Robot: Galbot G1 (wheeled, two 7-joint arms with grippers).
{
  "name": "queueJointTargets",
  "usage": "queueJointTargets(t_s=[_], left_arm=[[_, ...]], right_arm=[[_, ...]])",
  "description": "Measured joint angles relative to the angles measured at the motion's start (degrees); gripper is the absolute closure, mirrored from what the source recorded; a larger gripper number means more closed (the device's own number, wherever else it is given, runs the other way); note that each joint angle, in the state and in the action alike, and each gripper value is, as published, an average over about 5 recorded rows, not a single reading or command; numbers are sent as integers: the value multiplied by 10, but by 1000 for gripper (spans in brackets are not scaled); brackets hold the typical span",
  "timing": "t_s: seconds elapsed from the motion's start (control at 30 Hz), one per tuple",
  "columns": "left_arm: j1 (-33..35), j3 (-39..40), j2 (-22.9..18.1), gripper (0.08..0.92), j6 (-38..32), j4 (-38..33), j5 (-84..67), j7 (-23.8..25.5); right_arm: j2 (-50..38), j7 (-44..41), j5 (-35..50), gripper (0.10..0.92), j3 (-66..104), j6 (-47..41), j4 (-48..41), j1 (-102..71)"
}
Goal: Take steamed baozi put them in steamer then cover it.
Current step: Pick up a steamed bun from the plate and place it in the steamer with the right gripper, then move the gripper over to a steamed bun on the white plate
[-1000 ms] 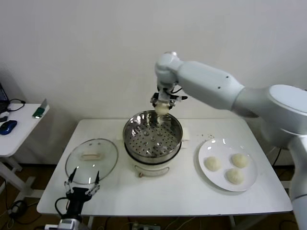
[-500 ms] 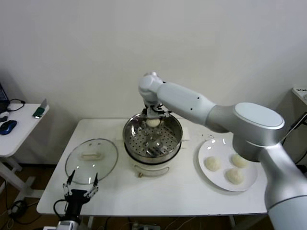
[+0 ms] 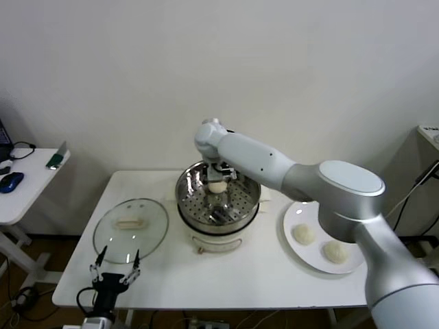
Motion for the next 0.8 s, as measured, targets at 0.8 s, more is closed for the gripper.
queueJointTargets(t_s=[0.8], left_arm=[[-2, 4, 2, 177, 5, -7, 5, -2]], right_arm=[[-248, -59, 276, 203, -98, -135, 214, 162]])
